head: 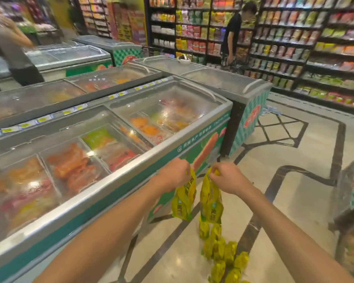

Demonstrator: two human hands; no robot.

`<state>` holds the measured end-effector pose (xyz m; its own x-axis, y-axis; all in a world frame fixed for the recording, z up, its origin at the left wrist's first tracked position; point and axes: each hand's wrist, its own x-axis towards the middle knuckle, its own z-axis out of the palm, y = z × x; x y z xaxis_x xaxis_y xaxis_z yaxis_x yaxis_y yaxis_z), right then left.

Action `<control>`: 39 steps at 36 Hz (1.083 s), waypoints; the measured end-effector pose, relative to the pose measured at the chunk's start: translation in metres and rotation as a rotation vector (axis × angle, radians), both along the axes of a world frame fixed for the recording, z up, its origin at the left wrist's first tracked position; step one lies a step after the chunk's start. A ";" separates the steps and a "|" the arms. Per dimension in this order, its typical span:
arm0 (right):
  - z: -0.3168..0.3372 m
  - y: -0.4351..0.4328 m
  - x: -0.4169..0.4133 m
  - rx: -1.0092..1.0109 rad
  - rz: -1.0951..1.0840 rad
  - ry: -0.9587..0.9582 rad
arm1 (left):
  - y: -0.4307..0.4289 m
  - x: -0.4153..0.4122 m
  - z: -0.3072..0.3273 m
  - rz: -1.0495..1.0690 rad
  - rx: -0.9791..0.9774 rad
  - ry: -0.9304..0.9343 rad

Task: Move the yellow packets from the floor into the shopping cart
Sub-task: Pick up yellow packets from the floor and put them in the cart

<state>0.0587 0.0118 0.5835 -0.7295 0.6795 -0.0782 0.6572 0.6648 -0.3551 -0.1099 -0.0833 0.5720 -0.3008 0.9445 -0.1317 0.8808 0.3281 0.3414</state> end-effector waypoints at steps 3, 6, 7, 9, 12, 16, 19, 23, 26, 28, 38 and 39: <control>0.006 -0.014 -0.010 -0.009 0.072 -0.004 | -0.023 -0.006 -0.001 0.067 -0.003 0.015; 0.013 -0.030 -0.021 -0.006 0.164 0.016 | -0.051 -0.008 -0.001 0.157 0.009 0.032; 0.014 -0.035 -0.025 -0.009 0.195 0.015 | -0.061 -0.009 -0.001 0.196 0.004 0.028; 0.015 -0.045 -0.033 -0.019 0.251 0.013 | -0.083 -0.008 -0.001 0.276 -0.009 0.001; 0.018 -0.062 -0.044 -0.040 0.349 0.018 | -0.118 -0.007 0.000 0.373 0.007 -0.009; 0.021 -0.095 -0.062 -0.096 0.487 0.076 | -0.172 -0.006 0.001 0.537 0.043 0.021; 0.019 -0.126 -0.079 -0.100 0.609 0.108 | -0.219 -0.001 0.002 0.676 0.061 0.020; 0.015 -0.170 -0.103 -0.093 0.737 0.126 | -0.279 0.012 0.005 0.836 0.082 0.028; 0.011 -0.206 -0.121 -0.082 0.838 0.146 | -0.324 0.019 0.006 0.962 0.077 0.007; 0.009 -0.231 -0.133 -0.089 0.899 0.146 | -0.355 0.021 0.005 1.035 0.082 -0.015; -0.002 -0.381 -0.191 -0.120 1.251 0.114 | -0.511 0.030 -0.007 1.360 0.132 -0.068; -0.004 -0.399 -0.197 -0.121 1.284 0.111 | -0.527 0.030 -0.013 1.397 0.129 -0.076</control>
